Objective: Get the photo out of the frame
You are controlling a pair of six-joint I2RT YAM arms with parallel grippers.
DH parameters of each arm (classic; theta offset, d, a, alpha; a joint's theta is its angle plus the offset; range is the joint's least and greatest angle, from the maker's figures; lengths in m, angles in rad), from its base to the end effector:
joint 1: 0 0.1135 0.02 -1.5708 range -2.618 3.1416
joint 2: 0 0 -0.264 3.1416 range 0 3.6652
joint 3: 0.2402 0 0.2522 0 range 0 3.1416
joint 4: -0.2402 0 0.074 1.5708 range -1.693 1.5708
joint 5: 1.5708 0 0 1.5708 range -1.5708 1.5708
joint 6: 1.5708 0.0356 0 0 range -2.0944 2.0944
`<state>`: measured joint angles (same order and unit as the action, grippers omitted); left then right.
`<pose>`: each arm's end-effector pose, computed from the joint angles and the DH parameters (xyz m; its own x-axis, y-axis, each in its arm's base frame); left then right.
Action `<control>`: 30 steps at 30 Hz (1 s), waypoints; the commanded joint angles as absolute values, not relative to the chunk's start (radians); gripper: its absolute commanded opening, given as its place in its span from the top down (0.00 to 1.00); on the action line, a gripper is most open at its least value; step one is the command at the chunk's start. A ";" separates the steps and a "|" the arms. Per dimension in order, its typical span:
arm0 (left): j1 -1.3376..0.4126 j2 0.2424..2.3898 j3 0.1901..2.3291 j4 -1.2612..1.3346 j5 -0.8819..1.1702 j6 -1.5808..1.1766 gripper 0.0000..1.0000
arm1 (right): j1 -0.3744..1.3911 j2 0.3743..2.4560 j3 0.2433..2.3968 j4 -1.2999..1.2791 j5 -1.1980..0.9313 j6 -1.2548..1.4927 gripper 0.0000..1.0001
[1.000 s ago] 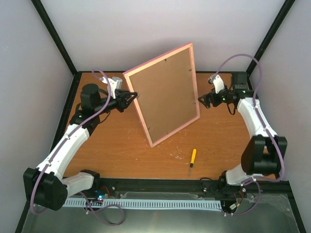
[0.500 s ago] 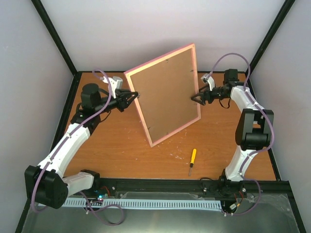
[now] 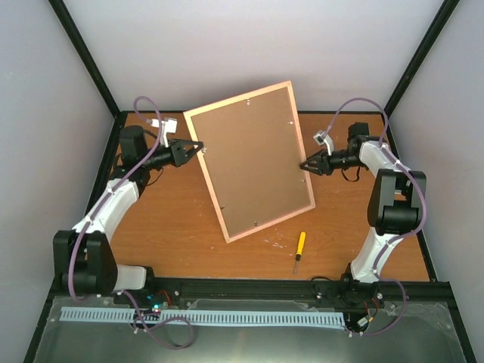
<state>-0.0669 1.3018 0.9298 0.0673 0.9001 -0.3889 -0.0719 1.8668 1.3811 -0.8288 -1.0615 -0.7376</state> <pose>0.2890 -0.0473 0.3060 -0.5755 -0.1976 -0.7936 0.6149 0.5352 -0.5792 0.3661 0.0048 0.2164 -0.5892 -0.2863 -0.7556 -0.7863 0.4184 0.4546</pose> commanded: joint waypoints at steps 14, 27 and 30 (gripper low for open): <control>0.001 1.770 1.191 0.217 0.741 -0.590 0.83 | 0.001 1.848 1.205 -0.541 -1.139 -0.256 0.92; 0.002 2.004 1.265 0.206 0.648 -0.662 0.81 | 0.040 1.804 1.060 -0.506 -1.016 -0.161 0.94; 0.002 2.024 1.268 0.199 0.626 -0.648 0.77 | 0.040 1.811 1.049 -0.497 -0.999 -0.156 0.94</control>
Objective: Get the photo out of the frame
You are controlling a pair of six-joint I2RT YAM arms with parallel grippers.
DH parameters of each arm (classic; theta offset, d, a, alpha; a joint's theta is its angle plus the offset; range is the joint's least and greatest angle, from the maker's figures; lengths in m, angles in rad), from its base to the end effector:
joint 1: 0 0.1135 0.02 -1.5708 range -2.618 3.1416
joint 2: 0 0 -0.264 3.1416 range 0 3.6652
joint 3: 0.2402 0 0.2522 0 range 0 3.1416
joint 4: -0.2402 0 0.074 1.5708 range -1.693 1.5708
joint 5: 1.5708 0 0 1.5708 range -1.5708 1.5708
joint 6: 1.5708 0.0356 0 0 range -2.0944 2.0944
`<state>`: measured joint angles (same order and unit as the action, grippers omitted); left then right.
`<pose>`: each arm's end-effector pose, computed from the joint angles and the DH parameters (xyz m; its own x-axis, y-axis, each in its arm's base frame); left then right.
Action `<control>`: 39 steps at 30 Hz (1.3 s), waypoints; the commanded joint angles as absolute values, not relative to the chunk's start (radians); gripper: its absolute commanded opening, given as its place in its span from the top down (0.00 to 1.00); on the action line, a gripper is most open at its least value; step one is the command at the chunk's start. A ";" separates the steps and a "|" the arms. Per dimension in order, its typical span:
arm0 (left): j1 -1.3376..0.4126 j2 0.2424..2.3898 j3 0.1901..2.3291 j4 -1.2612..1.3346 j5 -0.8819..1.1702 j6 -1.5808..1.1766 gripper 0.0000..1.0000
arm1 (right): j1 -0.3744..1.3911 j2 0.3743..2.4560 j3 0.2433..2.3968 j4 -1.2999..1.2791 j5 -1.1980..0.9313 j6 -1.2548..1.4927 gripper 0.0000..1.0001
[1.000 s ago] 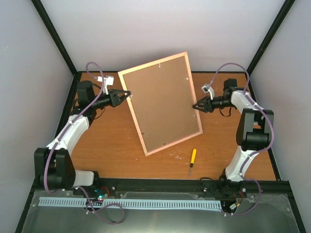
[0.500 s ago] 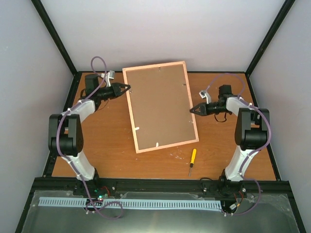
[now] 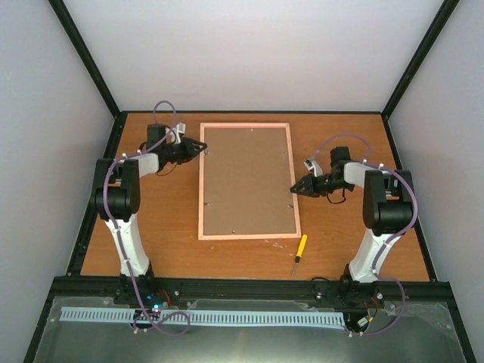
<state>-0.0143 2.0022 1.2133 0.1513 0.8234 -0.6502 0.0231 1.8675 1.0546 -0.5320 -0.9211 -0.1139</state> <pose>0.4241 -0.0322 0.1633 -0.8364 -0.3995 -0.3753 0.1165 0.5394 -0.8339 0.3298 0.0360 0.1362 -0.9462 -0.0906 -0.3107 -0.3018 0.5942 0.7455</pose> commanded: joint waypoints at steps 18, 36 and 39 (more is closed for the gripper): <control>-0.001 1.962 1.298 0.052 0.394 -0.609 0.55 | 0.058 1.751 0.984 -0.486 -0.891 -0.111 0.70; -0.217 1.218 0.720 -0.365 0.226 -0.745 0.47 | 0.056 1.572 1.135 -0.610 -0.729 -0.169 0.44; -0.229 1.203 0.688 -0.370 0.265 -0.740 0.48 | 0.055 1.490 1.103 -0.579 -0.710 -0.173 0.41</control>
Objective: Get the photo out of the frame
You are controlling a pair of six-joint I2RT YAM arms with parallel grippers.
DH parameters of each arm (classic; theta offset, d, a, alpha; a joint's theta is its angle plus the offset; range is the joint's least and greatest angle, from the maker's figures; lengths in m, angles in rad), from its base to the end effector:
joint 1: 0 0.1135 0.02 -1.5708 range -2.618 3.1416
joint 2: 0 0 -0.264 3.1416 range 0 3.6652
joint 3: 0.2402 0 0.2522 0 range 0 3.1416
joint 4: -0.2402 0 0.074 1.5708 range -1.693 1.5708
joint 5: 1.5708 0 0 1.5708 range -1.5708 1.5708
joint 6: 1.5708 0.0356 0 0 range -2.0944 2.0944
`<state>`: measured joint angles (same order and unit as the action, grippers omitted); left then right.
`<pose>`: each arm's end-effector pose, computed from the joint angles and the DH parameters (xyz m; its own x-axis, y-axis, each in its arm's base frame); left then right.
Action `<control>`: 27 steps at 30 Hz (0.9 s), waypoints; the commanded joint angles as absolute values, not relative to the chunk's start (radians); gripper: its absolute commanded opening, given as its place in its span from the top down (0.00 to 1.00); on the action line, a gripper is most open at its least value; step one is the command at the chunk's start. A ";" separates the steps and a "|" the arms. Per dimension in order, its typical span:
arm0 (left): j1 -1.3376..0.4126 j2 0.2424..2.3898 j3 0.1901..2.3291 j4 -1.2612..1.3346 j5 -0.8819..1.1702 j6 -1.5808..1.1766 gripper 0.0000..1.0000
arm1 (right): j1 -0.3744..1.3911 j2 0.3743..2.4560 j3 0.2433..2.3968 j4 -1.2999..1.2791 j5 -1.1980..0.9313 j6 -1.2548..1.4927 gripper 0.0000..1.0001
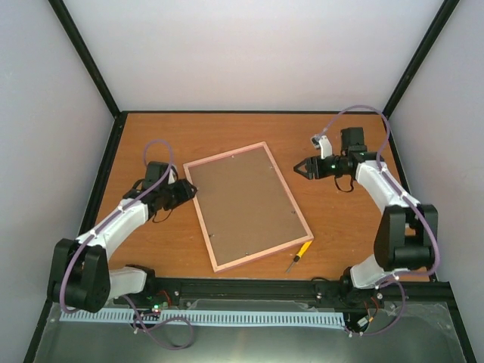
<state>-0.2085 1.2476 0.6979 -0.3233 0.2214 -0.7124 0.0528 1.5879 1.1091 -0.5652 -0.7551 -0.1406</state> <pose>0.2393 -0.0586 0.2037 -0.7896 -0.4847 -0.3763 -0.2327 0.8039 -0.5473 0.3181 0.0412 0.2315 -0.8011 -0.1445 -0.5808 -0.4997 0.6956 0.5161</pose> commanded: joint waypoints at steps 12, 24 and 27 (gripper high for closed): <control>-0.279 1.287 0.636 -0.326 0.294 -0.767 0.56 | 0.053 1.417 0.981 -0.488 -0.729 -0.242 0.38; -0.283 1.451 0.626 -0.230 0.291 -0.749 0.61 | 0.053 1.432 0.979 -0.496 -0.736 -0.275 0.38; -0.282 1.481 0.634 -0.201 0.275 -0.752 0.66 | 0.054 1.435 0.980 -0.497 -0.739 -0.278 0.38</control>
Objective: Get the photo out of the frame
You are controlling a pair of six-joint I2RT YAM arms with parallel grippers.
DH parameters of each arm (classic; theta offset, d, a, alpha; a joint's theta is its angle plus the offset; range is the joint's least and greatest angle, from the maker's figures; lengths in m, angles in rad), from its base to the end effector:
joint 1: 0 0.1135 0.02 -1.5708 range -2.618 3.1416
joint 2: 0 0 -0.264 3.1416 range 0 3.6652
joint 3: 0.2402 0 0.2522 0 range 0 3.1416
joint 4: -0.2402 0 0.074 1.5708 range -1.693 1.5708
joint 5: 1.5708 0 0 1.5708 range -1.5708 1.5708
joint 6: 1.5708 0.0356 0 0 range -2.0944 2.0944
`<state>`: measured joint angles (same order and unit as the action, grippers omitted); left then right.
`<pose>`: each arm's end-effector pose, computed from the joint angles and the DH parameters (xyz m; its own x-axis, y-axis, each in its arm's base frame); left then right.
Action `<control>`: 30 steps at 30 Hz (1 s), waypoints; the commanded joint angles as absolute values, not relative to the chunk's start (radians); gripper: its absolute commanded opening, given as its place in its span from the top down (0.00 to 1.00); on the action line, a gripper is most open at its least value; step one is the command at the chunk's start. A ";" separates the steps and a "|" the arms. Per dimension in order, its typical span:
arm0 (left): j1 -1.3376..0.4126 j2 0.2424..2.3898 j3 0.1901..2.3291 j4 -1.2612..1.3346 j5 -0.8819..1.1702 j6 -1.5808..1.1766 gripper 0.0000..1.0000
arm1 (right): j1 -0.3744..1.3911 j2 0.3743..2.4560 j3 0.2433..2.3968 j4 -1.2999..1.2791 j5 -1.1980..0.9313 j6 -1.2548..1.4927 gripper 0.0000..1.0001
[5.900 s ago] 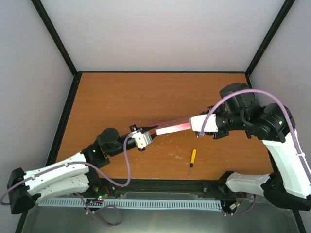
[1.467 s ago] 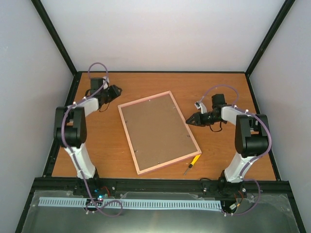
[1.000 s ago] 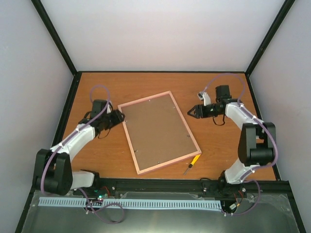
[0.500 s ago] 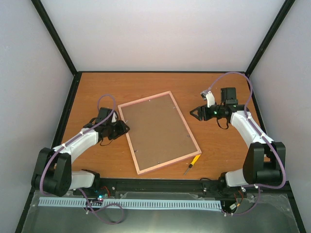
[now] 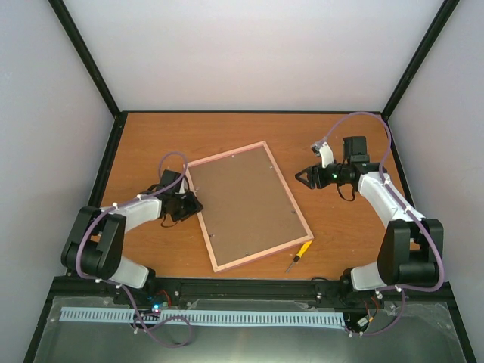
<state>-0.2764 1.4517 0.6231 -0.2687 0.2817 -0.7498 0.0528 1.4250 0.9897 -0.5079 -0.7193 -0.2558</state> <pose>0.2357 -0.0771 0.1394 -0.8883 -0.4285 -0.1651 -0.3024 0.8165 -0.4918 0.2866 0.0386 0.2442 -0.6742 -0.2262 -0.7030 -0.6167 0.6962 0.3674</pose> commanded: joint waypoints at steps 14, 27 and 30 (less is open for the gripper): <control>-0.213 1.694 1.057 -0.326 0.205 -0.525 0.98 | 0.052 1.416 0.980 -0.501 -0.732 -0.285 0.38; -0.199 1.794 1.079 -0.271 0.287 -0.381 0.99 | 0.049 1.425 0.981 -0.505 -0.745 -0.301 0.38; -0.207 1.810 1.098 -0.271 0.280 -0.378 0.99 | 0.049 1.430 0.984 -0.509 -0.746 -0.304 0.38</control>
<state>-0.1913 1.8053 1.0508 -0.3576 0.2150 -0.4252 0.0521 1.4288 0.9897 -0.5079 -0.7280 -0.2882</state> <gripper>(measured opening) 0.185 0.622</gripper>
